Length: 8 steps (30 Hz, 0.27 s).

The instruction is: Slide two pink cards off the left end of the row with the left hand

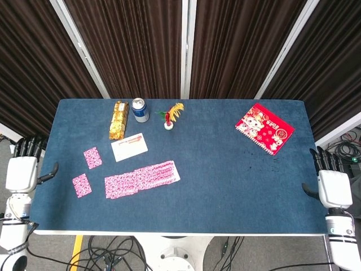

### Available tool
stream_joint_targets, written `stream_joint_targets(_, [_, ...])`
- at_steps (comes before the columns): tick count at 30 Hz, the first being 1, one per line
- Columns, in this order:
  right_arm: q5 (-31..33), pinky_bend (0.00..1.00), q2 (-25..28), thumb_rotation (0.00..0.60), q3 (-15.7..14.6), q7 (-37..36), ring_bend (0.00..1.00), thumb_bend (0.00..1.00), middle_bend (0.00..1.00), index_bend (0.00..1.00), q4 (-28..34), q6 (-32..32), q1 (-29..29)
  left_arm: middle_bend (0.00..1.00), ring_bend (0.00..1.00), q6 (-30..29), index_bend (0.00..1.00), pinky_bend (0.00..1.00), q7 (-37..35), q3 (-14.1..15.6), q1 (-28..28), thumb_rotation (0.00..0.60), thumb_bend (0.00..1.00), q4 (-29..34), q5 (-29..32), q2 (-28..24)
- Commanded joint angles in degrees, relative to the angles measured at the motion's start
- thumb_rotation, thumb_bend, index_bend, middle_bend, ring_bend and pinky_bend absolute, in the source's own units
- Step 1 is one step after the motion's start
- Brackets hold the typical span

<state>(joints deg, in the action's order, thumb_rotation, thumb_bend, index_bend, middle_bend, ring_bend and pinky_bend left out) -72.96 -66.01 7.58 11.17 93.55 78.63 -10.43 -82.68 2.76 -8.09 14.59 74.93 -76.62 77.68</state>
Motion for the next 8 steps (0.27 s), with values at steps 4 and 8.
stream_joint_targets(4, [0.06, 0.00, 0.02, 0.600, -0.22, 0.44, 0.00, 0.10, 0.00, 0.00, -0.60, 1.50, 1.10, 0.00, 0.00, 1.40, 0.10, 0.02, 1.80, 0.96, -1.87, 0.330, 0.28, 2.99, 1.60, -1.47])
stream_joint_targets(8, [0.44, 0.00, -0.23, 0.600, -0.10, -0.59, 0.00, 0.11, 0.00, 0.00, -1.06, 1.33, 1.40, 0.00, 0.00, 1.96, 0.10, 0.02, 2.73, 0.86, -1.91, 0.370, 0.28, 4.30, 1.79, -2.35])
